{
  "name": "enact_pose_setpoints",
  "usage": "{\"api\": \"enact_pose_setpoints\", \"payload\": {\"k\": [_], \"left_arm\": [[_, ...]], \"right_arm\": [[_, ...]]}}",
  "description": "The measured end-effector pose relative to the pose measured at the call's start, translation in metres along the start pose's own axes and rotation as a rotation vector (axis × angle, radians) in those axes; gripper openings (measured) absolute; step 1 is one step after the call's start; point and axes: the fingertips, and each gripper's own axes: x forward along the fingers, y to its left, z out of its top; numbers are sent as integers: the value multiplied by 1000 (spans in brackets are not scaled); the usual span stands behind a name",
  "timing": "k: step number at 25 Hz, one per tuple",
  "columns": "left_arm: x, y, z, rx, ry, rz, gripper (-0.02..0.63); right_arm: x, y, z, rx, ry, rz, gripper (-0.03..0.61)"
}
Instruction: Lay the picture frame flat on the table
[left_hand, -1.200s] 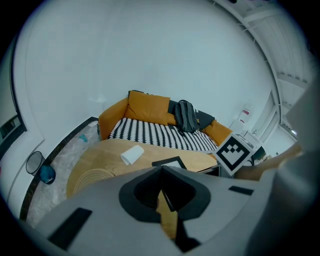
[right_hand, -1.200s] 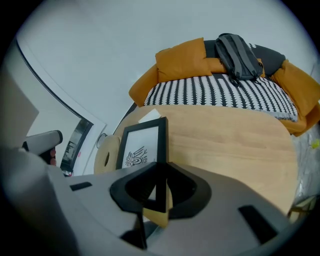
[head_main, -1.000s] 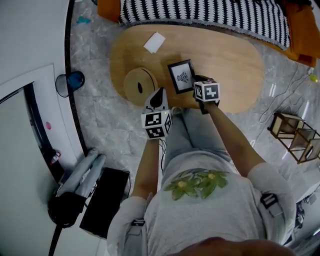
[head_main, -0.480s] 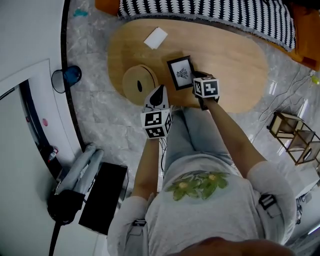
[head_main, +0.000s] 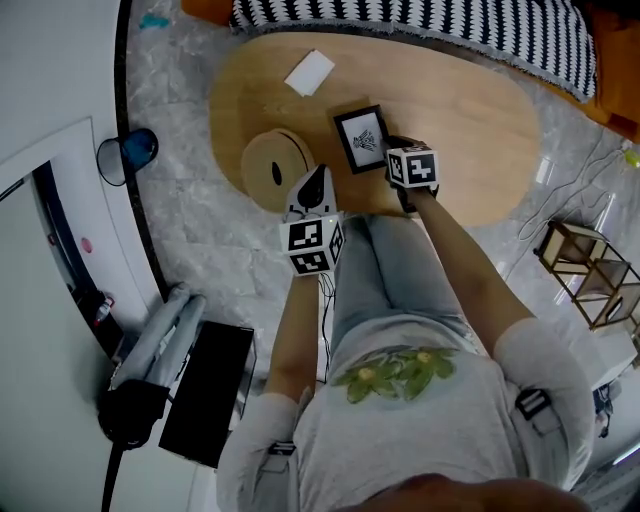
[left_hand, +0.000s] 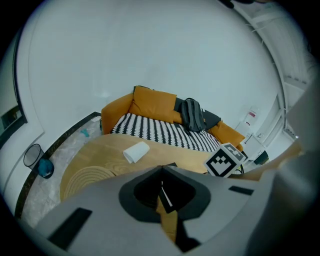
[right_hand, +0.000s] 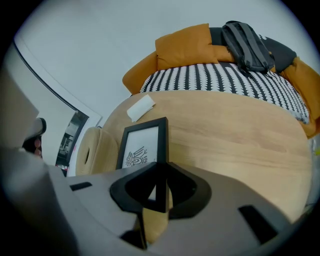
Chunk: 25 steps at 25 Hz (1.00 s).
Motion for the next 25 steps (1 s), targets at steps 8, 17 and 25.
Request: {"api": "enact_pose_setpoints", "payload": {"k": [8,17,25], "left_arm": [[7,4,-20,-9,26,4,15],[11,2,-31,-8,44,-1,15],[12,4,-36,3,53,-5,15]], "right_arm": [[16,-5,-9,-7,13,-1,74],[27,-11,-25,4,58,-21,75],[38,-12,-28,14,69,-31,77]]}}
